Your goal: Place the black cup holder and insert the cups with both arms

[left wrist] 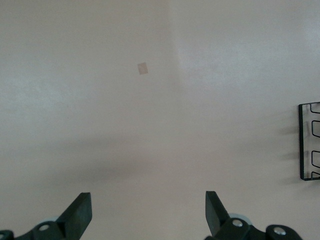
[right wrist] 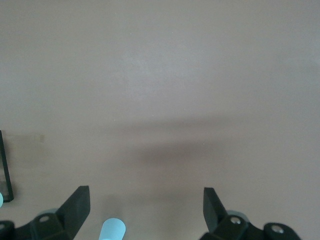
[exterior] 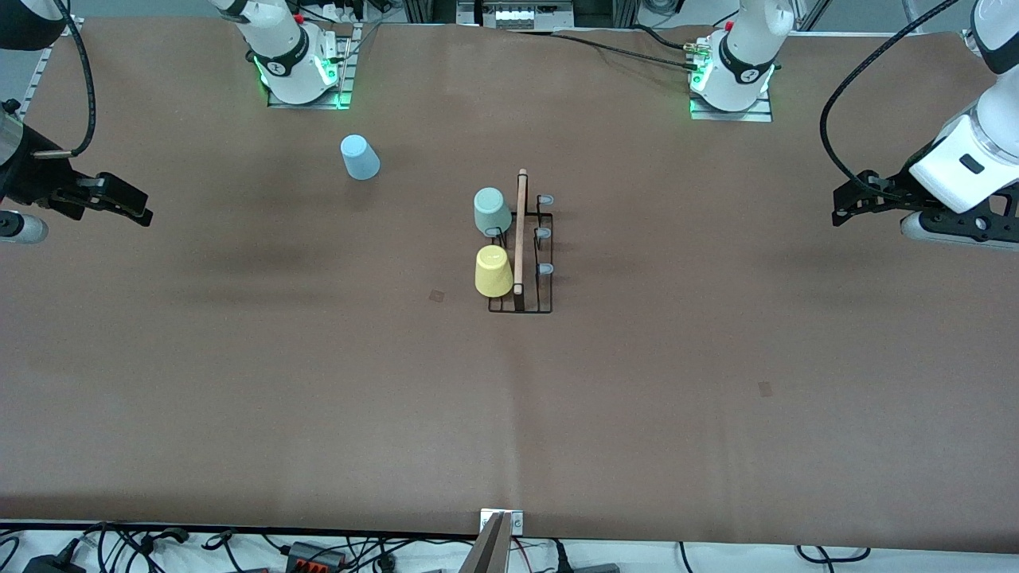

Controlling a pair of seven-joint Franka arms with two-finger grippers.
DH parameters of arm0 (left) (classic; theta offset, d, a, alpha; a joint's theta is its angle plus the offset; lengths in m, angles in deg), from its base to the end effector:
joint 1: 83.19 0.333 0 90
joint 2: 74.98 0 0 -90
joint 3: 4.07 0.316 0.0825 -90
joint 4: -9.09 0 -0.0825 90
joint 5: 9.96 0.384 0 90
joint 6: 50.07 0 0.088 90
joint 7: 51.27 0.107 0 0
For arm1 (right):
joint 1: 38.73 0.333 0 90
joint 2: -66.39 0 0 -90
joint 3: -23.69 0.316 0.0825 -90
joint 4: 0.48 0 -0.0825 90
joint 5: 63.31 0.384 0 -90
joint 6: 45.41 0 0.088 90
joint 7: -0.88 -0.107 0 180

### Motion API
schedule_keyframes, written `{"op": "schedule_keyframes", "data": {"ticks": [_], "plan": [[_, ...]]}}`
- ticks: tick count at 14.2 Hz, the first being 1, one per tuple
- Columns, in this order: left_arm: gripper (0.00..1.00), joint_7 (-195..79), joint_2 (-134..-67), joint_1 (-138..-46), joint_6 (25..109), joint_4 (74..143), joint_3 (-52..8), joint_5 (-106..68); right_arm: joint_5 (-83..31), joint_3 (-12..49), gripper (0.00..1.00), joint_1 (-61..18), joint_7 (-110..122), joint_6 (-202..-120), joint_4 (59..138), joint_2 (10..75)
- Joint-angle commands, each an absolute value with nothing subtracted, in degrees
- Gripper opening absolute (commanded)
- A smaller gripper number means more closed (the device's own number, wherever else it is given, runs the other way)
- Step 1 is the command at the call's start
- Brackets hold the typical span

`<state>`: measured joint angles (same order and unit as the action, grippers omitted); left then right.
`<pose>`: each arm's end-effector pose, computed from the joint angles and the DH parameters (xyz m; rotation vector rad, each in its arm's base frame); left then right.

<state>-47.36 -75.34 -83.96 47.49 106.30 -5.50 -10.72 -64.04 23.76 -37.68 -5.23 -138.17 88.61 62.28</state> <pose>0.5635 -0.0229 0.5727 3.1240 -0.1640 0.0000 0.5800 0.0100 0.5955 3.1256 -0.1352 -0.0107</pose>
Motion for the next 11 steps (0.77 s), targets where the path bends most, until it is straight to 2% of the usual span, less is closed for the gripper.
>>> {"op": "schedule_keyframes", "data": {"ticks": [1,11], "plan": [[1.00,-46.26,-75.95,-83.98,47.14,104.98,-5.30,-12.06,-62.96,22.81,1.00,-37.41,-4.40,-137.96,87.24,61.65],[1.00,-46.26,-75.95,-83.98,47.14,104.98,-5.30,-12.06,-63.31,22.72,1.00,-37.85,1.14,-137.70,87.24,61.56]]}}
